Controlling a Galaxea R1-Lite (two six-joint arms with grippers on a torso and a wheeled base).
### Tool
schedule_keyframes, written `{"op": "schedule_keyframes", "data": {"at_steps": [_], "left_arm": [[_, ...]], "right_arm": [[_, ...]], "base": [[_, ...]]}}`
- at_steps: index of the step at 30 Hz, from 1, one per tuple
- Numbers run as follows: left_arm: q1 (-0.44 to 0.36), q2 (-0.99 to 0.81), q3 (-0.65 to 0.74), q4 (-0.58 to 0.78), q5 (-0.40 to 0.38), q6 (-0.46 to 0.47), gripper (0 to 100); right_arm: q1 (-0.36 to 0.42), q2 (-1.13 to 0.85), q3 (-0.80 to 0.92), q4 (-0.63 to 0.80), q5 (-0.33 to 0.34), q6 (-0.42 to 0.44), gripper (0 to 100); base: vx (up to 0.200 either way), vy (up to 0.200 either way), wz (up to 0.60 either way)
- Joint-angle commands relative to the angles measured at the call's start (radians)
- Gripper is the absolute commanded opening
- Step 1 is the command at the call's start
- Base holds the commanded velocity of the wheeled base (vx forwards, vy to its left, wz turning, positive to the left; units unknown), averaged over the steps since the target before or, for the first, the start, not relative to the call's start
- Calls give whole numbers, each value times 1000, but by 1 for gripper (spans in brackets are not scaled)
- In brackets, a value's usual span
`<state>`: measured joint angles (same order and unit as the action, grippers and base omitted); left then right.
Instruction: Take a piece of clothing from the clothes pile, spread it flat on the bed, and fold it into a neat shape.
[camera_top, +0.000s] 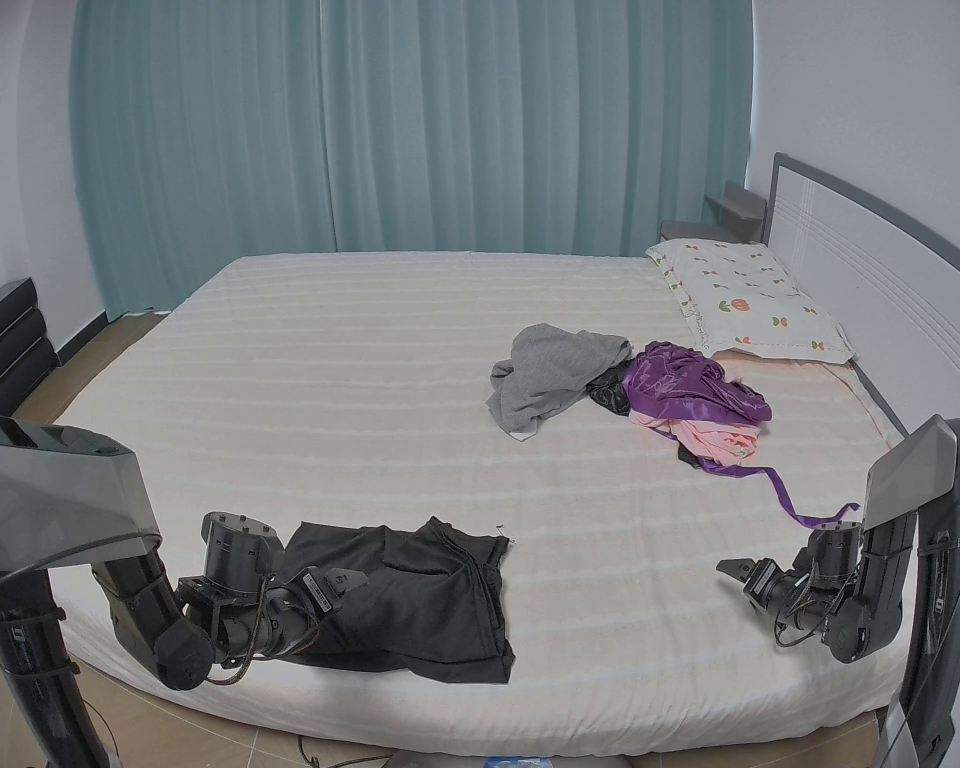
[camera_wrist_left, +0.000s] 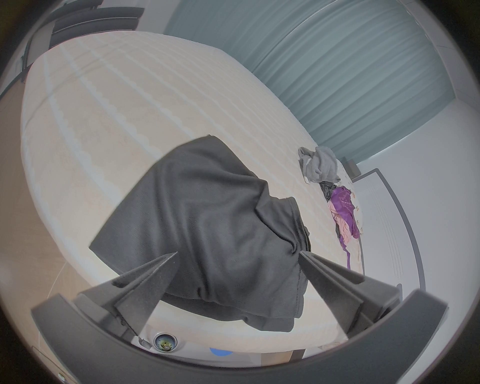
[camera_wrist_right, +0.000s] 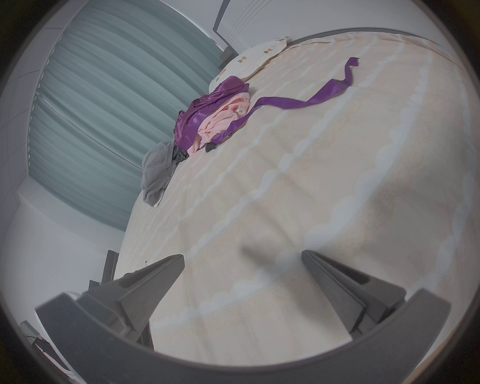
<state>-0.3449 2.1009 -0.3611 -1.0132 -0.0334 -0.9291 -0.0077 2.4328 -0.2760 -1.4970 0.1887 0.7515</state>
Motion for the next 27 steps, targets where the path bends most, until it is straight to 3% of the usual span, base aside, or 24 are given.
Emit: {"op": "schedule_keyframes", "data": {"at_steps": [1, 14, 27], "left_arm": [[10, 7, 10, -1, -3, 0, 100], [32, 15, 7, -4, -31, 0, 100], [38, 57, -12, -5, -34, 0, 100]], "right_arm": [[0, 2, 1, 0, 1, 0, 100], [3, 0, 11, -15, -2, -1, 100], [184, -55, 38, -57, -15, 0, 100]], "base": [[0, 200, 0], [0, 200, 0], [0, 200, 0]]}}
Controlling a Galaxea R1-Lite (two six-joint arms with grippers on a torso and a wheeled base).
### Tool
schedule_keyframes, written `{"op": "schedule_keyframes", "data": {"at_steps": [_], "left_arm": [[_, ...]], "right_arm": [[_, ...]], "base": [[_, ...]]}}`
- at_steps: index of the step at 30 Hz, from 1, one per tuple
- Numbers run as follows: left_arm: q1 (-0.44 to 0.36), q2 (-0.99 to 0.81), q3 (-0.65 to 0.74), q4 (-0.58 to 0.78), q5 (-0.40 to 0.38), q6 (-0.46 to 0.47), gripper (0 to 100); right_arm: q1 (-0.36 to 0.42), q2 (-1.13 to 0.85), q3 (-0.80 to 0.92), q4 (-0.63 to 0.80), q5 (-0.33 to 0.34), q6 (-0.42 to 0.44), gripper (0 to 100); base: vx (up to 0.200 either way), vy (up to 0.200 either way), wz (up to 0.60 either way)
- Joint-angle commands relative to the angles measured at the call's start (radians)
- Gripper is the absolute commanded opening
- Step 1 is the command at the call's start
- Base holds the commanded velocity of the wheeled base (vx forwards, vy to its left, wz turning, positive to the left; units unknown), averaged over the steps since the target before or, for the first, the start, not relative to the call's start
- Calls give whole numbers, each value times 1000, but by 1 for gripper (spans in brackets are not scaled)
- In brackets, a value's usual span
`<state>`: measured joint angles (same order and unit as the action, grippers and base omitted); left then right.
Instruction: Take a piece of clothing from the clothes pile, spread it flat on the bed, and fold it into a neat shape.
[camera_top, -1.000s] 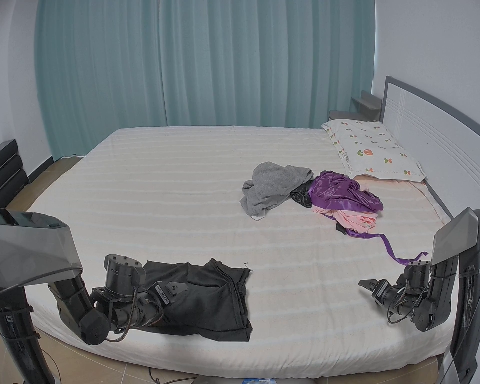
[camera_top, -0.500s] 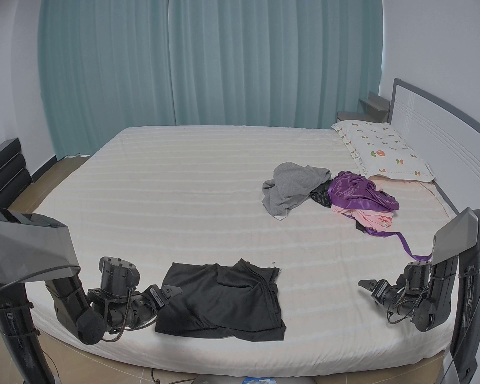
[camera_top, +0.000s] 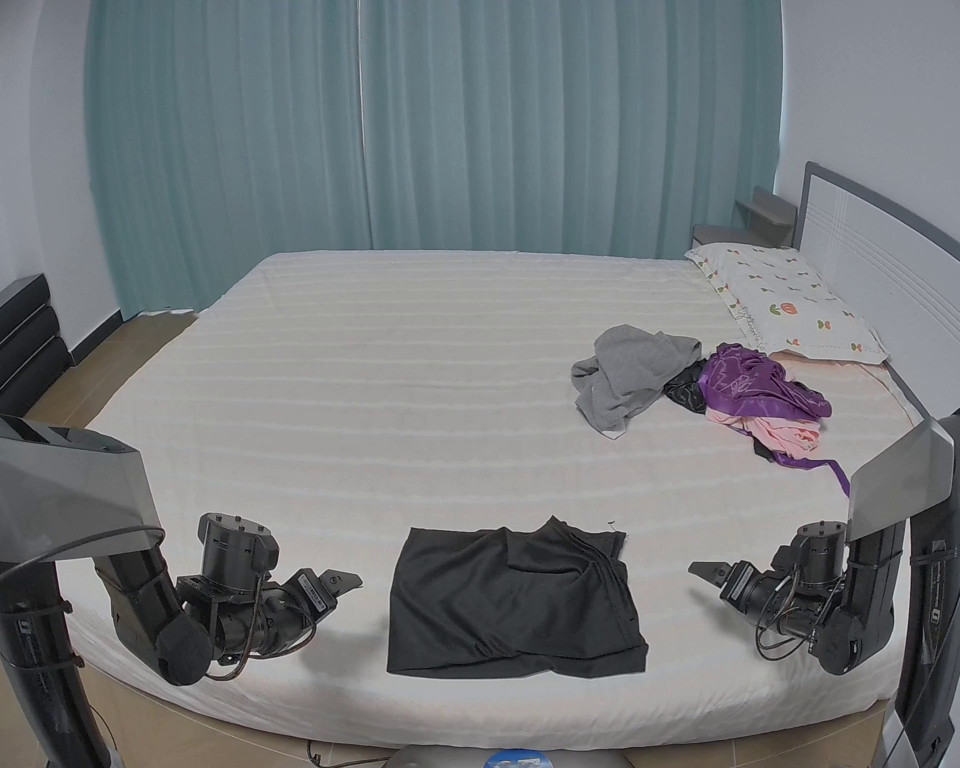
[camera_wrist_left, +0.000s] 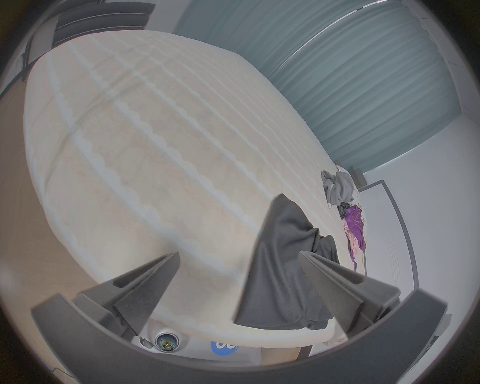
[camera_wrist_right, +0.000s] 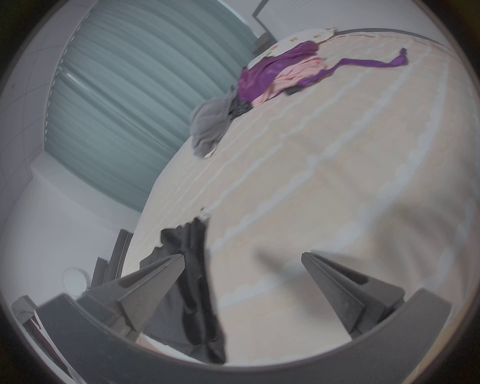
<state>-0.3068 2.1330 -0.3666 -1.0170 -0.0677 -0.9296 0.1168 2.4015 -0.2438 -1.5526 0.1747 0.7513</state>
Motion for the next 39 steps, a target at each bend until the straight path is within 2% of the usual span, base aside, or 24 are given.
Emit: {"op": "schedule_keyframes", "data": {"at_steps": [1, 7, 16, 22, 23, 30, 39], "left_arm": [[0, 27, -11, -2, 0, 0, 100], [-2, 53, -26, -3, 2, 0, 100], [-9, 54, -23, -3, 3, 2, 100], [-9, 56, -25, -3, 3, 2, 100], [-9, 56, -25, -3, 3, 2, 100], [-9, 56, -25, -3, 3, 2, 100], [-8, 56, -26, -3, 3, 2, 100]], "right_arm": [[76, -25, 1, 0, -3, -1, 100], [121, -1, -15, 0, -7, -32, 100], [98, 18, 15, -3, -32, -119, 100], [98, 21, 31, -3, -40, -139, 100], [99, 21, 35, -8, -40, -141, 0], [115, 22, 92, -14, -29, -184, 0], [81, -67, 178, -14, -21, -205, 0]], "base": [[0, 200, 0], [0, 133, 0], [0, 0, 0], [0, 0, 0], [0, 0, 0], [0, 0, 0], [0, 0, 0]]}}
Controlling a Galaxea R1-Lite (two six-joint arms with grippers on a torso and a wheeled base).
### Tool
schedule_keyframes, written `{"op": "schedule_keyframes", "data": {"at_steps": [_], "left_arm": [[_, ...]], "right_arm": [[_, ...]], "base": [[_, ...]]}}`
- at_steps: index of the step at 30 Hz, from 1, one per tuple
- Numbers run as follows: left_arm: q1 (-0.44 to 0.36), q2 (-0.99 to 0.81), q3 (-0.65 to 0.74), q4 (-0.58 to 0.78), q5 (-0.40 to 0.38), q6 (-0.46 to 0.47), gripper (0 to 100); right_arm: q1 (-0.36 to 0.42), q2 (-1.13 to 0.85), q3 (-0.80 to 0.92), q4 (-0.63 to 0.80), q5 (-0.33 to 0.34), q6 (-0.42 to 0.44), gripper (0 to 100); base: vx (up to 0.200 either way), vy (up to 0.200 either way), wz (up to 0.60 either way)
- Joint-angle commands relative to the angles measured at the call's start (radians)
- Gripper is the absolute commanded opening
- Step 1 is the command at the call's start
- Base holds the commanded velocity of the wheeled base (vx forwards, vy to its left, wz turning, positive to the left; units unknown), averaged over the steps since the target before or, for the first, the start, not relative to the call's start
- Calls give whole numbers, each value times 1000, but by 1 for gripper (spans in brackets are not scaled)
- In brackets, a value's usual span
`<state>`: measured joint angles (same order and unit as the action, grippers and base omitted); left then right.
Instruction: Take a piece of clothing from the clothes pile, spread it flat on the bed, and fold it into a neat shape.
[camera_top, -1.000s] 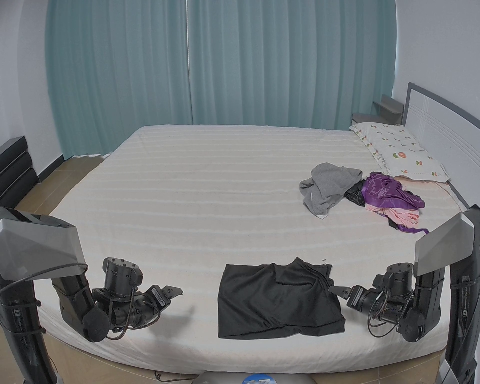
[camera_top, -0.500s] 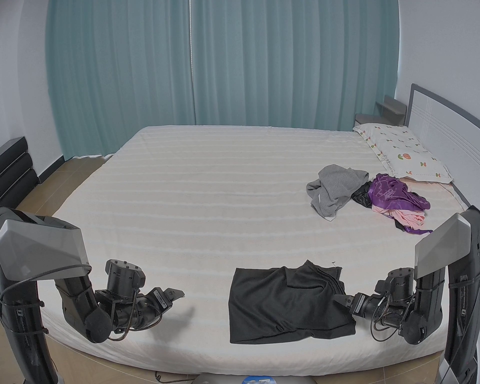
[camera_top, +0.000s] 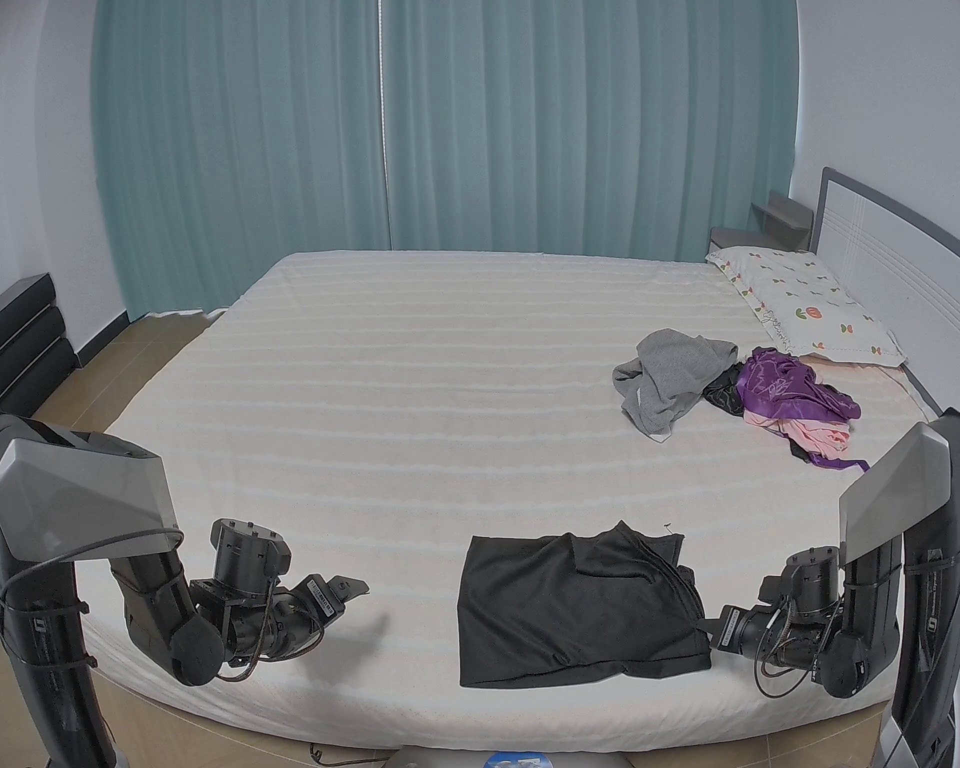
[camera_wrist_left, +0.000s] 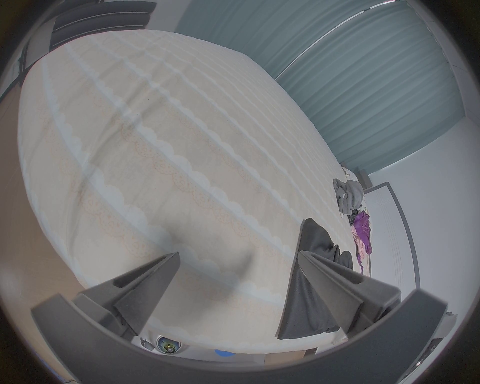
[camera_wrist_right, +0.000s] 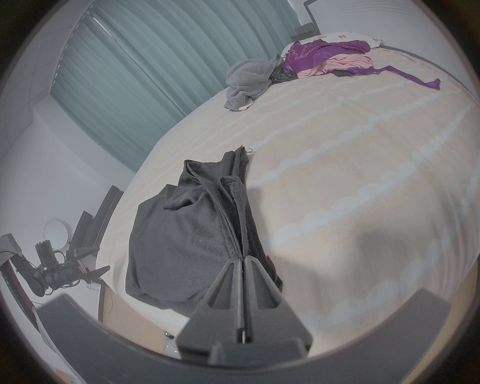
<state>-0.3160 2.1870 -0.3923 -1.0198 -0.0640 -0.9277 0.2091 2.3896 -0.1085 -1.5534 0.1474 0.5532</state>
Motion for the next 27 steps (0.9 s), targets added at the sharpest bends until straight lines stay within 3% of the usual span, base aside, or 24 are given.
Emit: {"op": "schedule_keyframes", "data": {"at_steps": [1, 7, 25, 26, 27], "left_arm": [[1, 2, 0, 0, 0, 0, 100], [1, 2, 0, 0, 0, 0, 100], [1, 4, 0, 0, 1, 1, 100], [1, 4, 0, 0, 1, 1, 100], [1, 4, 0, 0, 1, 0, 100]], "right_arm": [[-14, -64, 58, -11, 14, -13, 0], [-24, -76, 109, -2, 41, -91, 0], [-39, -96, 109, 116, 43, -165, 0], [-37, -93, 109, 115, 41, -165, 100], [-39, -92, 109, 104, 43, -165, 100]], "base": [[0, 0, 0], [0, 0, 0], [0, 0, 0], [0, 0, 0], [0, 0, 0]]}}
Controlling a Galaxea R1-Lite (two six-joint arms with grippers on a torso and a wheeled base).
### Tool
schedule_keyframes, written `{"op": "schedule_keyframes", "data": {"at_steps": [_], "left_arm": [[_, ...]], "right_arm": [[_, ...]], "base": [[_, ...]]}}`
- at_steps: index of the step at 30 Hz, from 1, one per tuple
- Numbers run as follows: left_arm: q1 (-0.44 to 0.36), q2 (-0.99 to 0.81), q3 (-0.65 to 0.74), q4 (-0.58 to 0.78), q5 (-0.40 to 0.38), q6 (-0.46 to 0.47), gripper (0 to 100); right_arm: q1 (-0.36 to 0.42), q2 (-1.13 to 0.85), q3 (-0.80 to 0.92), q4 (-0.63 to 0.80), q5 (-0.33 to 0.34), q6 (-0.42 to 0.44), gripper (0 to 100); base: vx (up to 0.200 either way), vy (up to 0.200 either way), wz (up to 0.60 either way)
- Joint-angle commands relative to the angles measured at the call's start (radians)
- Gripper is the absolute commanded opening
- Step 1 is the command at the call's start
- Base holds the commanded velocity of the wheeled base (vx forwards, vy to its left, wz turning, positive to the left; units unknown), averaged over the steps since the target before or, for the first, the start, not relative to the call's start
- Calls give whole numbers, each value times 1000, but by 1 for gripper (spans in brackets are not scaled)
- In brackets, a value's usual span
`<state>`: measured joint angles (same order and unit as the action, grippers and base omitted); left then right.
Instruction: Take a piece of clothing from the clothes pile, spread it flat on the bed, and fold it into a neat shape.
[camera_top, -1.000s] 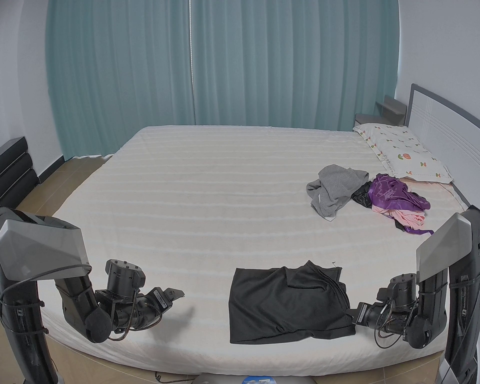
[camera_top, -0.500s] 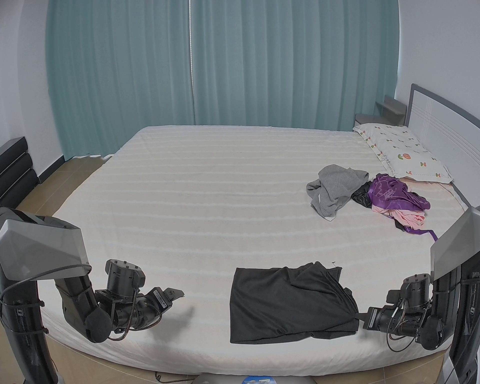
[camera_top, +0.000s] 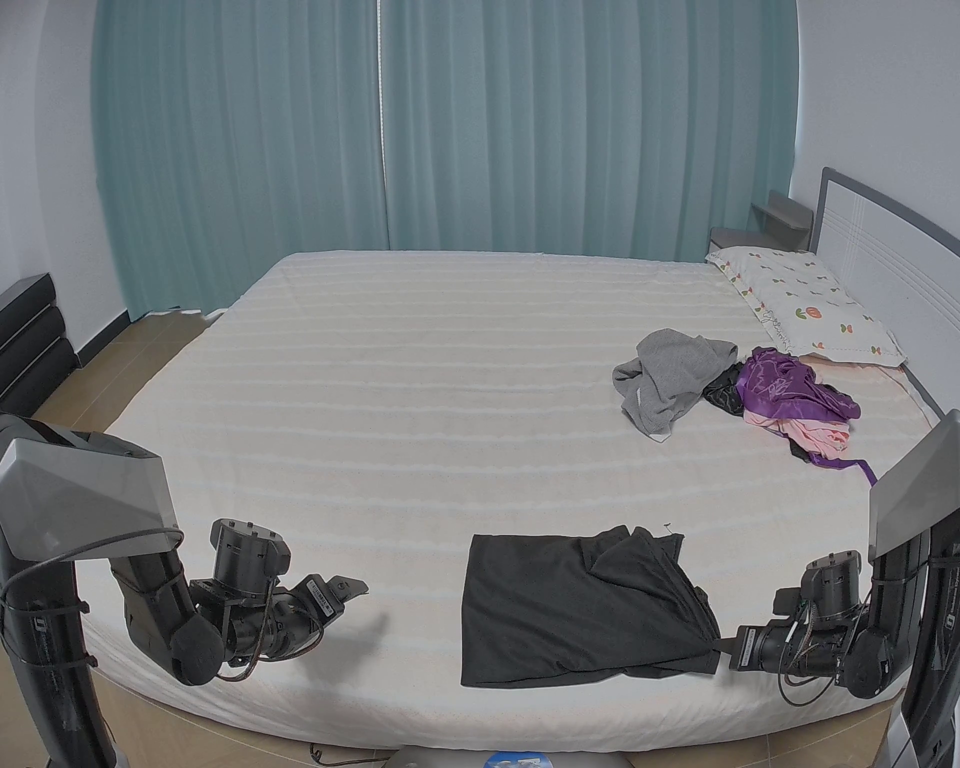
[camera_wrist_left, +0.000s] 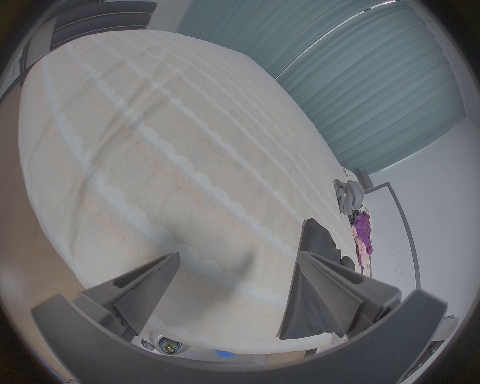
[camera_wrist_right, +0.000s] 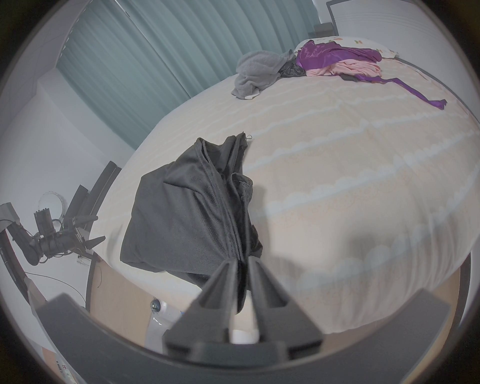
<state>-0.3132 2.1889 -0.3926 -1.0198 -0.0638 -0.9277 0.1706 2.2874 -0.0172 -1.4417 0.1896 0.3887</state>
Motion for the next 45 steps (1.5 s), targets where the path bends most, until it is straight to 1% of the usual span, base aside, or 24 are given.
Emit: {"op": "schedule_keyframes", "data": {"at_steps": [1, 6, 12, 14, 15, 16, 19, 21, 23, 27, 30, 34, 35, 39, 45], "left_arm": [[0, 2, 0, 0, 1, 1, 100], [-1, 5, 0, 0, 1, 1, 100], [-1, 8, -8, 0, 1, 1, 100], [-1, 8, -8, 0, 1, 1, 100], [-3, 8, -8, 0, 1, 3, 100], [-3, 8, -8, 0, 1, 3, 100], [-4, 9, -8, 0, 6, 3, 100], [-4, 12, -8, 0, 9, 4, 100], [-4, 14, -8, 0, 9, 4, 100], [-4, 14, -8, -2, 10, 6, 100], [-4, 14, -6, -2, 10, 6, 100], [-4, 14, -8, -2, 10, 7, 100], [-4, 14, -8, 0, 10, 7, 100], [-4, 14, -8, 0, 10, 7, 100], [-4, 14, -8, 0, 10, 9, 100]], "right_arm": [[0, 9, 13, -16, 1, 1, 100], [0, 7, -36, -74, 8, 22, 100], [18, 26, -253, -36, 2, 58, 100], [20, 26, -257, -32, 1, 58, 100], [52, 15, -354, 50, -2, 65, 100], [55, 15, -372, 64, -4, 67, 100], [63, 33, -520, 190, -2, 82, 100], [69, 40, -573, 233, -2, 101, 100], [84, 43, -644, 291, -1, 147, 100], [104, 64, -737, 414, -1, 157, 100], [105, 83, -784, 460, -1, 157, 100], [112, 116, -813, 463, -4, 151, 100], [112, 126, -823, 465, -4, 151, 0], [113, 150, -856, 498, -7, 150, 0], [105, 138, -859, 504, -15, 130, 0]], "base": [[0, 0, 0], [0, 0, 0], [0, 0, 0], [0, 0, 0], [0, 0, 0], [0, 0, 0], [0, 0, 0], [0, 0, 0], [0, 0, 0], [0, 0, 0], [0, 0, 0], [0, 0, 0], [0, 0, 0], [0, 0, 0], [0, 0, 0]]}}
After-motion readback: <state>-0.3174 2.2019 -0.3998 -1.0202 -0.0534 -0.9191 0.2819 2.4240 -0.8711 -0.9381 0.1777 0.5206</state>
